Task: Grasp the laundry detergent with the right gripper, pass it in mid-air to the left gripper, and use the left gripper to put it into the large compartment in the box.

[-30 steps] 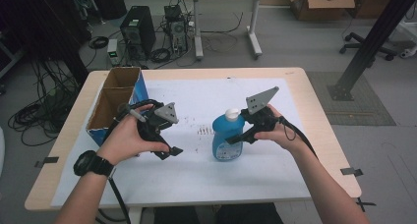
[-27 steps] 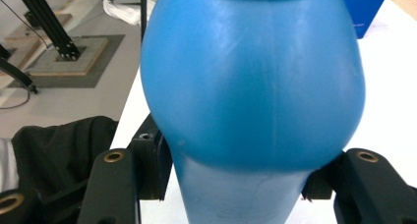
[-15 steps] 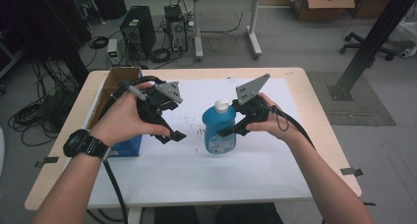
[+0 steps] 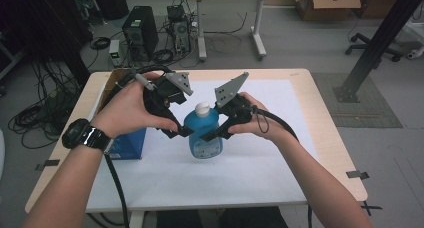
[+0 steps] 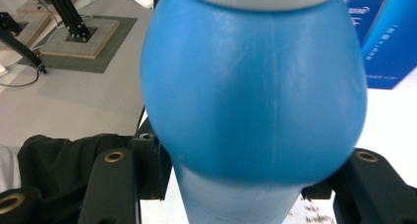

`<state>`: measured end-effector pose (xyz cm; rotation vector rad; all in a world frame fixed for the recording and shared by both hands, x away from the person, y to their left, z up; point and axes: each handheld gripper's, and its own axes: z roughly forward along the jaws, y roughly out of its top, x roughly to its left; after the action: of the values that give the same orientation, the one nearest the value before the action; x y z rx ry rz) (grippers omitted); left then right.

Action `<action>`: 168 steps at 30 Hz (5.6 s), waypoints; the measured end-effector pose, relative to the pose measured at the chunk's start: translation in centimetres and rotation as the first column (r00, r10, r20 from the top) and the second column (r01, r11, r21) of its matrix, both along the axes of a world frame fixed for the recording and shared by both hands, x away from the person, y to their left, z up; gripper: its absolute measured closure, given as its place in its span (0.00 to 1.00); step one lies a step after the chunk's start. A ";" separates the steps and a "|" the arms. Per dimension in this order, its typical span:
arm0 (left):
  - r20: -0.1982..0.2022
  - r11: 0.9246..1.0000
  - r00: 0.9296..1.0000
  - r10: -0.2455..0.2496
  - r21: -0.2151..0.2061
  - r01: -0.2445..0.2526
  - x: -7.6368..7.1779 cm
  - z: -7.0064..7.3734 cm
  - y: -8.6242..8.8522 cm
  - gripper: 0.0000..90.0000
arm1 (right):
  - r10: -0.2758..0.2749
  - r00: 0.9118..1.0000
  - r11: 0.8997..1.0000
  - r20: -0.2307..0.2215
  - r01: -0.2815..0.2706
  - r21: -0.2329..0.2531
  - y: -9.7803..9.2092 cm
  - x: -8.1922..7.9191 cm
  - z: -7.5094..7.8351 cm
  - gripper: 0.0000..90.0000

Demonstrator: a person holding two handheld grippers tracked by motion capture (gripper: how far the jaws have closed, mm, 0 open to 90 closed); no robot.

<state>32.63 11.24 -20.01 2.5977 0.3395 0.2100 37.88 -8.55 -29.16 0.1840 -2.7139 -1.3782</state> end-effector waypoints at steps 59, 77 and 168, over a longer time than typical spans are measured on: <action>0.001 0.996 0.999 -0.037 0.084 0.037 0.1 -1.0 -2.8 0.34 | 0.016 1.000 1.000 -0.003 -0.016 0.008 1.5 -0.7 0.3 0.48; -0.008 0.997 1.000 -0.028 0.078 0.029 0.4 -1.2 -2.9 0.41 | 0.009 1.000 1.000 -0.001 -0.009 -0.003 1.4 -0.6 0.1 0.48; -0.095 0.290 0.276 0.956 0.200 -0.936 7.6 -2.6 15.9 0.43 | -0.429 0.896 0.779 0.115 0.432 -0.455 -19.6 3.6 -2.0 0.07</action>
<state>40.28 27.11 -22.65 2.1018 2.0403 0.3697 41.51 -28.12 -31.12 -0.5057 -3.1149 -0.7161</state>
